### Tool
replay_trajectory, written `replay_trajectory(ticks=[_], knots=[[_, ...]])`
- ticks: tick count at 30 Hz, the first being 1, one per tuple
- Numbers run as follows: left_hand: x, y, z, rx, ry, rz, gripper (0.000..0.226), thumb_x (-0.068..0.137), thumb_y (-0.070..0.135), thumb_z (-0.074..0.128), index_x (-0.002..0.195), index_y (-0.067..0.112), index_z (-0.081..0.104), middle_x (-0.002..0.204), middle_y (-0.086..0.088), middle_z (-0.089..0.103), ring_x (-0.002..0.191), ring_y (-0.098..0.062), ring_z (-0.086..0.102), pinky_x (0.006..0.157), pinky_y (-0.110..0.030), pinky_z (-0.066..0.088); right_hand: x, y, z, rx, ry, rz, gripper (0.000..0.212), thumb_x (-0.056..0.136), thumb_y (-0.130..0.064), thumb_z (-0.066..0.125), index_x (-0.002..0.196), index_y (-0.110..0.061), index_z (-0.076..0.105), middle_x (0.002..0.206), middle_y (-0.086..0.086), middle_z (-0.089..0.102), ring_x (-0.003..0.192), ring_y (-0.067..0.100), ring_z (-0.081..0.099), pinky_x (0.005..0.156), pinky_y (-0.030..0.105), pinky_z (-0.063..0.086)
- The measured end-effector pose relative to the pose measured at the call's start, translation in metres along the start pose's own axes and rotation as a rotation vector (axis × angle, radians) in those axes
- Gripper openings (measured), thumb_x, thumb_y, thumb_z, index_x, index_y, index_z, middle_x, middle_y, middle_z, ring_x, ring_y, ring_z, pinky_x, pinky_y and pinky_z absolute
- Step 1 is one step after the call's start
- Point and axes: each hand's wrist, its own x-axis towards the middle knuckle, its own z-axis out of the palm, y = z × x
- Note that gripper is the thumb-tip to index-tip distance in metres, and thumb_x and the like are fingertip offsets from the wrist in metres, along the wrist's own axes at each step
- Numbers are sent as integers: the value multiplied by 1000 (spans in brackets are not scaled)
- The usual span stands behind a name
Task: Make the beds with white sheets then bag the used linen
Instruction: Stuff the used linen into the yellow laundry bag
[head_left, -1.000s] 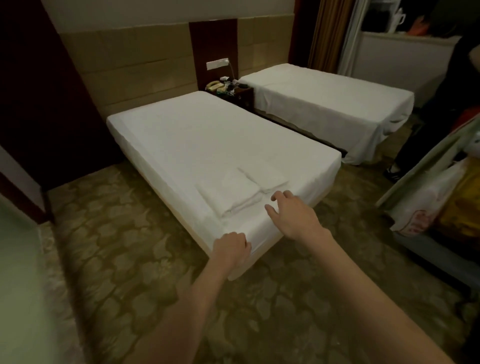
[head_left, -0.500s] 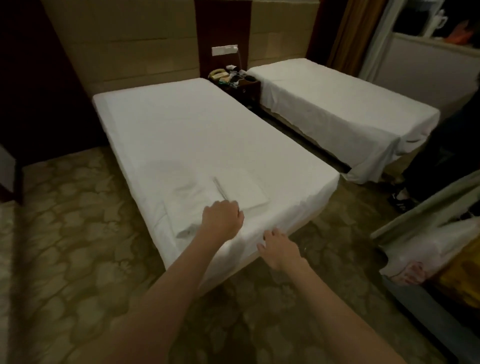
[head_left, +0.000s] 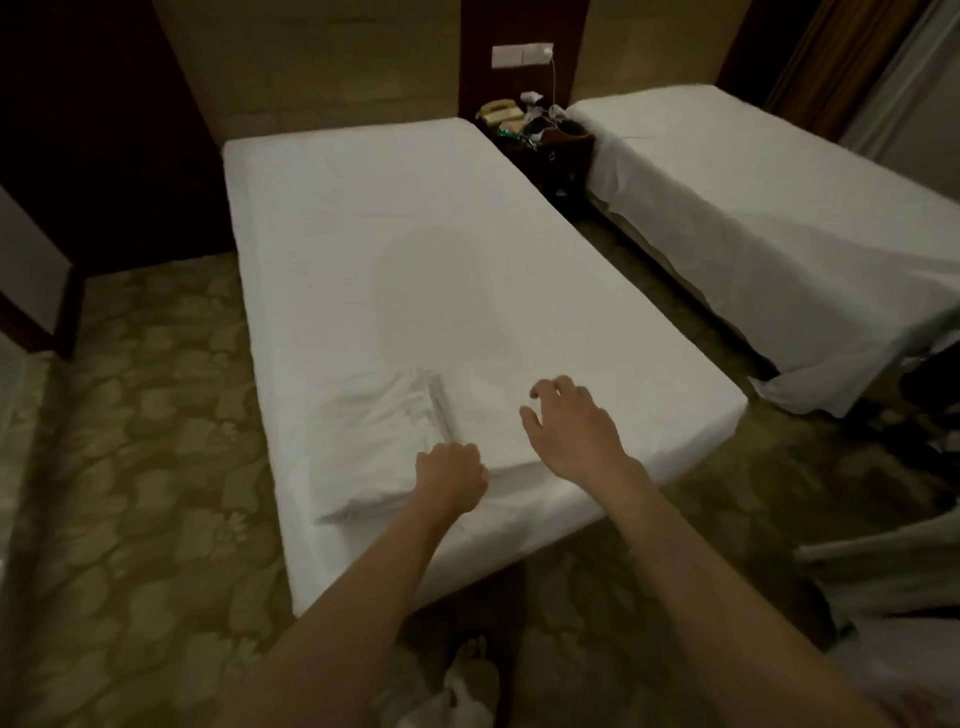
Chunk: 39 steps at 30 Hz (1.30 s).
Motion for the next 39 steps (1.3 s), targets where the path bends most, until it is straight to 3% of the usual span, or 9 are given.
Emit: replay_trajectory(ticks=[7, 14, 19, 22, 25, 29, 32, 35, 39], knots=[[93, 2, -7, -43, -87, -79, 32, 99, 29, 34, 108, 10, 59, 110, -9, 65, 99, -27, 61, 83, -36, 44, 102, 24, -10, 13, 63, -70, 40, 102, -37, 36, 130, -11, 47, 130, 8, 48, 115, 26, 48, 89, 39, 46], [184, 9, -57, -74, 191, -177, 37, 100, 35, 36, 120, 14, 59, 118, -5, 62, 107, -25, 58, 87, -36, 43, 188, 84, 76, 8, -310, 4, 40, 101, -39, 37, 129, -12, 46, 131, 9, 46, 119, 27, 47, 93, 40, 41], [238, 13, -56, -167, 191, -270, 33, 100, 35, 39, 119, 19, 61, 117, 0, 63, 106, -21, 57, 86, -35, 45, 250, 119, 126, 81, -473, 11, 41, 100, -39, 39, 128, -9, 46, 129, 12, 47, 118, 30, 47, 96, 42, 41], [268, 6, -26, -349, 114, -379, 36, 99, 37, 43, 129, 17, 53, 122, -2, 61, 111, -21, 57, 88, -33, 44, 284, 132, 160, 206, -556, 97, 45, 99, -38, 44, 132, -7, 43, 133, 16, 46, 122, 33, 46, 99, 40, 38], [299, -10, 27, -605, -96, -537, 48, 98, 37, 48, 138, 11, 42, 132, -10, 55, 120, -27, 53, 95, -33, 41, 315, 148, 197, 361, -592, 246, 58, 96, -37, 52, 140, -5, 33, 141, 18, 40, 128, 35, 43, 103, 40, 35], [333, -34, 98, -848, -312, -796, 73, 97, 34, 54, 151, 2, 18, 155, -18, 28, 140, -32, 33, 108, -35, 31, 344, 179, 245, 465, -619, 473, 74, 90, -38, 63, 143, -1, 26, 144, 22, 37, 130, 36, 42, 104, 40, 35], [348, -47, 135, -1000, -287, -940, 87, 91, 33, 63, 151, -3, 12, 158, -18, 20, 143, -33, 26, 113, -38, 27, 357, 199, 277, 538, -637, 610, 87, 85, -42, 69, 145, 0, 22, 148, 21, 35, 133, 35, 39, 106, 39, 34], [355, -52, 166, -1110, -279, -1052, 93, 82, 45, 71, 148, -1, 25, 152, -16, 34, 136, -34, 38, 110, -45, 36, 363, 212, 300, 677, -691, 756, 95, 81, -46, 72, 147, -1, 21, 150, 17, 34, 135, 33, 38, 105, 39, 35], [359, -52, 190, -1277, -120, -1105, 97, 63, 49, 82, 140, 6, 43, 136, -7, 54, 123, -28, 52, 106, -42, 42, 366, 218, 317, 816, -681, 817, 84, 70, -48, 80, 132, -2, 47, 129, 6, 55, 115, 26, 55, 86, 32, 42]])
